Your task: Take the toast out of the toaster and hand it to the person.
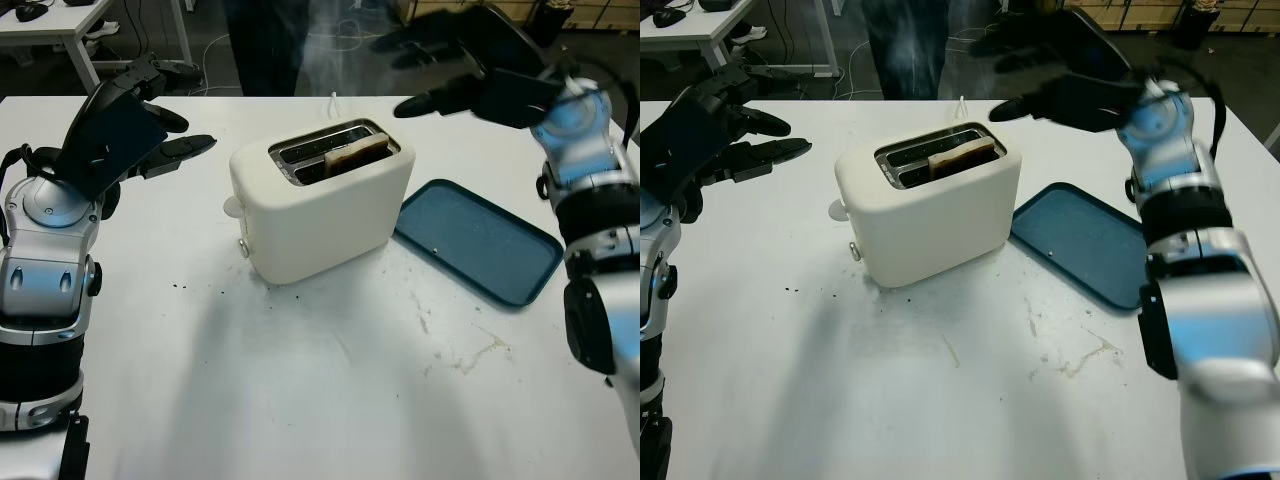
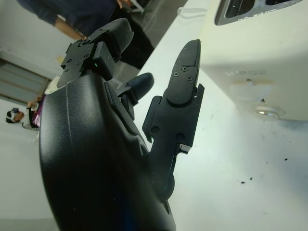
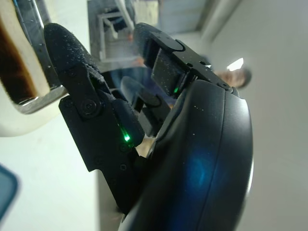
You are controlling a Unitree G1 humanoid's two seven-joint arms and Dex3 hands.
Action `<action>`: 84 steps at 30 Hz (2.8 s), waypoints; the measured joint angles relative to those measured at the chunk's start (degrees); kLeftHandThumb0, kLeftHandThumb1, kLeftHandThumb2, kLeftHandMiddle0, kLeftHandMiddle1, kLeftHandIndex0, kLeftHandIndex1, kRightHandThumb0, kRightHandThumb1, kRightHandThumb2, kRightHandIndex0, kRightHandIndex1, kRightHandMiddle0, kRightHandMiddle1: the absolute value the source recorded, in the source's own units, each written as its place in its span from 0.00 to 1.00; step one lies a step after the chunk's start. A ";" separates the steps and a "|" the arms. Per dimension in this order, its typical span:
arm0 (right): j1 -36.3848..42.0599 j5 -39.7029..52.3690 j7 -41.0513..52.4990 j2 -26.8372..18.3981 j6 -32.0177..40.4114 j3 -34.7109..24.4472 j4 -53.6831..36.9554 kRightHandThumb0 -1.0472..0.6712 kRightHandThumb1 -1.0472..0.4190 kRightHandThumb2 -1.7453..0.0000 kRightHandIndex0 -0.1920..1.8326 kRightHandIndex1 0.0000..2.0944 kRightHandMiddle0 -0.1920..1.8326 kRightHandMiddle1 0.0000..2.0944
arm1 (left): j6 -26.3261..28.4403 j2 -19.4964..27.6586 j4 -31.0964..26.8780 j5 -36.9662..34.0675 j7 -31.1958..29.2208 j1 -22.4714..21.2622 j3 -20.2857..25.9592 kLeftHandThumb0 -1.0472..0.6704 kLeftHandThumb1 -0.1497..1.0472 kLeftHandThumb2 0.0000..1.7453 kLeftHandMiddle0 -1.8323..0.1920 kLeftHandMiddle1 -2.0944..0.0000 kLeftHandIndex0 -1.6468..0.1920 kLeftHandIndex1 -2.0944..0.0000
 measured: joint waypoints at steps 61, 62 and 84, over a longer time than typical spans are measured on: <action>-3.42 -23.69 -19.35 0.77 -3.89 21.15 3.04 0.21 0.17 0.99 0.60 0.81 0.65 0.42 | -0.88 -0.75 0.07 0.13 0.94 0.11 -0.78 0.47 0.86 0.07 0.88 0.39 0.81 0.64; -3.58 -24.03 -20.12 0.62 -4.35 21.66 3.33 0.20 0.16 1.00 0.61 0.81 0.65 0.44 | -0.88 -0.75 0.07 0.14 0.94 0.12 -0.78 0.47 0.86 0.07 0.88 0.39 0.81 0.64; -6.19 -24.64 -30.69 -0.44 -7.28 18.63 7.90 0.26 0.10 1.00 0.64 0.83 0.51 0.82 | -0.88 -0.74 0.07 0.12 0.93 0.37 -0.49 0.47 0.86 0.07 0.88 0.40 0.81 0.64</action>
